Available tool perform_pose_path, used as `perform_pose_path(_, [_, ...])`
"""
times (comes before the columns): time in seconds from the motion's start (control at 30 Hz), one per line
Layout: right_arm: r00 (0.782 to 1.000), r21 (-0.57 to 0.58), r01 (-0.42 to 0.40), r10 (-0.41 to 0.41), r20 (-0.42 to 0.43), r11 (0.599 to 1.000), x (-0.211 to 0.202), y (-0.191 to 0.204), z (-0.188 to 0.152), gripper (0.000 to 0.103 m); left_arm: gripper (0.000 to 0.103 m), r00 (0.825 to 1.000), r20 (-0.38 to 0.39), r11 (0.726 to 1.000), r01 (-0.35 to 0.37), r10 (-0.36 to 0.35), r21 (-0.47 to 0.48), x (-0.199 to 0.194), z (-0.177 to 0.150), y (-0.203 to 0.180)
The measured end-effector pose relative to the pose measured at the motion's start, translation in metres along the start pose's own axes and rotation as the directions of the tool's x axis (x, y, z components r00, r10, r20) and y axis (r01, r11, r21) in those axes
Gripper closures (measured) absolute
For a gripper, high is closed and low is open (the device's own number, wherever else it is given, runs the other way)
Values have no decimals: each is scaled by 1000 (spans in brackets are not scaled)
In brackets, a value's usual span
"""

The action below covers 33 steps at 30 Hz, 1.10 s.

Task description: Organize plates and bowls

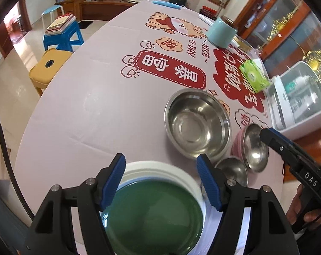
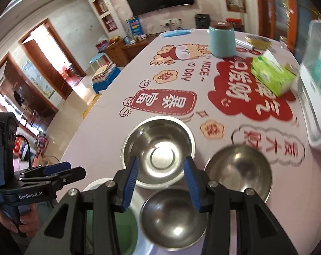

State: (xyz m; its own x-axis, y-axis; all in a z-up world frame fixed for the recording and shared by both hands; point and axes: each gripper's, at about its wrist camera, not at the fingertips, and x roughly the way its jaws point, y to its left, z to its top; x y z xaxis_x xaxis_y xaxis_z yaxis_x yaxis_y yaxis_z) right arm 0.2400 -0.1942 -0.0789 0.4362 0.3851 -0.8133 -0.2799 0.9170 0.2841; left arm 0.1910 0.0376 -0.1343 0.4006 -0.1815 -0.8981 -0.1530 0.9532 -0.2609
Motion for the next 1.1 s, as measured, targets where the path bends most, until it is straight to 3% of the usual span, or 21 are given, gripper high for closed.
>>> perform_pose_path(0.23, [999,-48,-26,26,-20,999,23,-14,29,59,34,1000,-7,998,-16,16,-66,17,6,-4])
perform_pose_path(0.57, [991,-33,-41,36,-131,999,67,-34,45,59,34,998,-55,992,-24,17,-127,51,14,-3])
perform_pose_path(1.1, [947,39,-68,77,-313,997,121,-63,40,59,35,991,-129,973,-9,-21,-230,105,15,0])
